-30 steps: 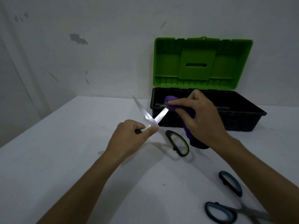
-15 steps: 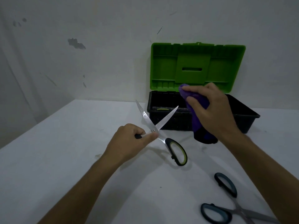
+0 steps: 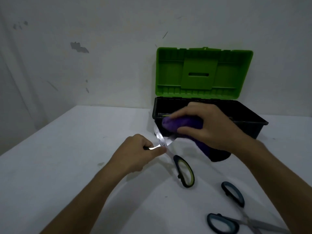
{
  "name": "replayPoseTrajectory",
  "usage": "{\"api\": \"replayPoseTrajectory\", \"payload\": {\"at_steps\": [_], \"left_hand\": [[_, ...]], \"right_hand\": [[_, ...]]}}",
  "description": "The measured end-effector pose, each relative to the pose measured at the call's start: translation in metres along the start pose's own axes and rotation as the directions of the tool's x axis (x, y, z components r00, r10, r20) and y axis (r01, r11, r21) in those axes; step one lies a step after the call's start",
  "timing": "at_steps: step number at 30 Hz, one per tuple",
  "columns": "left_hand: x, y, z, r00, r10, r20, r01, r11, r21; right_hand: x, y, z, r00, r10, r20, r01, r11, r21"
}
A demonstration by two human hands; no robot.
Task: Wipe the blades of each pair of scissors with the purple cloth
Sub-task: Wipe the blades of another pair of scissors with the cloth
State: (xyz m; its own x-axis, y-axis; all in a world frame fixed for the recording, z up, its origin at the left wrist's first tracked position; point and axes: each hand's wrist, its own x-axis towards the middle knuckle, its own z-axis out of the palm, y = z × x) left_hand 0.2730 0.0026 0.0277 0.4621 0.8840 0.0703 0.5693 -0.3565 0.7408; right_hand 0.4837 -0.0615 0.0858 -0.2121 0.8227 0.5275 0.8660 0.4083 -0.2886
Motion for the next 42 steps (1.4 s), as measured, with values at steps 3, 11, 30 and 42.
{"api": "replayPoseTrajectory", "payload": {"at_steps": [3, 11, 30, 42], "left_hand": [[-0.003, 0.008, 0.001, 0.999, -0.039, 0.023, 0.039, 0.999, -0.002], [-0.011, 0.015, 0.005, 0.997, 0.079, -0.004, -0.079, 0.997, 0.009], [-0.007, 0.006, 0.008, 0.997, -0.066, 0.048, 0.078, 0.936, -0.342], [-0.016, 0.018, -0.003, 0.966, 0.225, -0.124, -0.195, 0.956, 0.220]], "right_hand": [[0.002, -0.016, 0.013, 0.987, -0.005, 0.158, 0.016, 0.998, -0.069], [0.002, -0.013, 0.031, 0.998, 0.048, -0.043, -0.054, 0.986, -0.156], [-0.001, -0.003, 0.032, 0.973, 0.093, 0.210, -0.108, 0.992, 0.063], [0.000, -0.027, 0.014, 0.993, 0.042, 0.110, -0.035, 0.997, -0.068]]}}
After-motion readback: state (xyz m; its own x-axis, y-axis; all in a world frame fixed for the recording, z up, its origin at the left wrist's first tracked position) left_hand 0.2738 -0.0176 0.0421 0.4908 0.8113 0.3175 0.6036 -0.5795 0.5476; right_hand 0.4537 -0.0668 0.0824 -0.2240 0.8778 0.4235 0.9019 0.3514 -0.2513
